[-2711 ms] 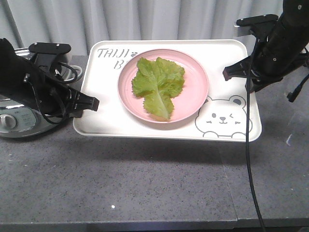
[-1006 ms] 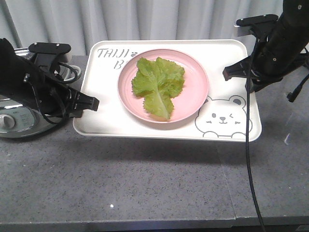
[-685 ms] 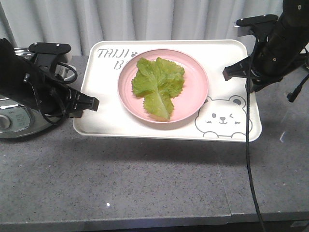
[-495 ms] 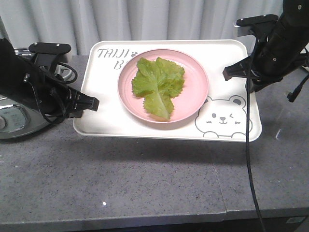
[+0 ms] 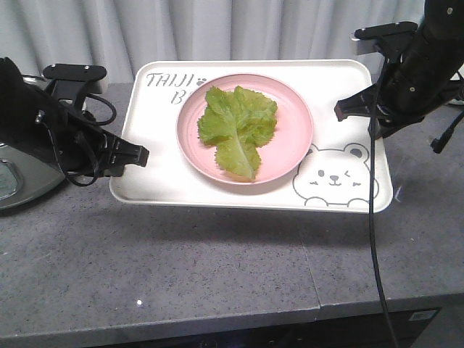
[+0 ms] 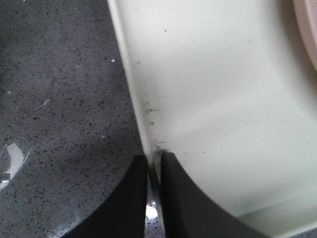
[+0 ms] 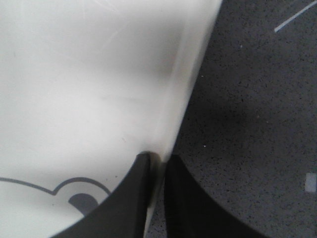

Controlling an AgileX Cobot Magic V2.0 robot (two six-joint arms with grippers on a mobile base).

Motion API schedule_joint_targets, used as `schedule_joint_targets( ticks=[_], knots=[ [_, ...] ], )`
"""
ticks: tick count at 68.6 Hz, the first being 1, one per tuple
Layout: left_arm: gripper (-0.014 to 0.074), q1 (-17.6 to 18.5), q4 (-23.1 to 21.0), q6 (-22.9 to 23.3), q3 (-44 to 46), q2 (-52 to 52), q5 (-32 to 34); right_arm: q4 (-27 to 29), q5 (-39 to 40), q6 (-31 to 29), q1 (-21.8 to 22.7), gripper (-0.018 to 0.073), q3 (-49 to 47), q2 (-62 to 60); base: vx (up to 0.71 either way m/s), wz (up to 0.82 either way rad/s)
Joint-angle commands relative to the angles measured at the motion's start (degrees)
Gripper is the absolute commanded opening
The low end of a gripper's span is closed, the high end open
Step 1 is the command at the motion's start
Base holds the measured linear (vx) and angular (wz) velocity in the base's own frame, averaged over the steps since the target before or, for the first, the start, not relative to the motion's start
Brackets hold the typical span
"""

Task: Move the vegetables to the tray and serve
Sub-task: 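Hold the tray level with both grippers while the base backs away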

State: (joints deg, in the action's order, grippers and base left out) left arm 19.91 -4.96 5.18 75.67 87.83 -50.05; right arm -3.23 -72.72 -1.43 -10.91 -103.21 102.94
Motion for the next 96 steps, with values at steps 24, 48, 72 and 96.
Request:
schedule_joint_targets(
  ticks=[24,48,72,96],
  knots=[
    [-0.0006,1.09,-5.29,-1.47,1.87,-2.60,6.99,5.41,-0.76,-2.01,-0.94,0.0025,-1.52,-3.13,-0.01,-0.13],
    [-0.0006,1.09,-5.29,-1.47,1.87,-2.60,6.99,5.41,-0.76,-2.01,-0.94,0.0025,-1.52,-3.13,0.00,-0.15],
    [-0.0006,1.09,-5.29,-1.47,1.87,-2.60,6.99,5.41,-0.76,-2.01,-0.94,0.0025,-1.52,-3.13,-0.01,-0.18],
    [-0.0006,1.09,-5.29,-1.47,1.87,-2.60,6.99,5.41,-0.76,-2.01,-0.94,0.0025,-1.52,-3.13,-0.01,-0.19]
  ],
)
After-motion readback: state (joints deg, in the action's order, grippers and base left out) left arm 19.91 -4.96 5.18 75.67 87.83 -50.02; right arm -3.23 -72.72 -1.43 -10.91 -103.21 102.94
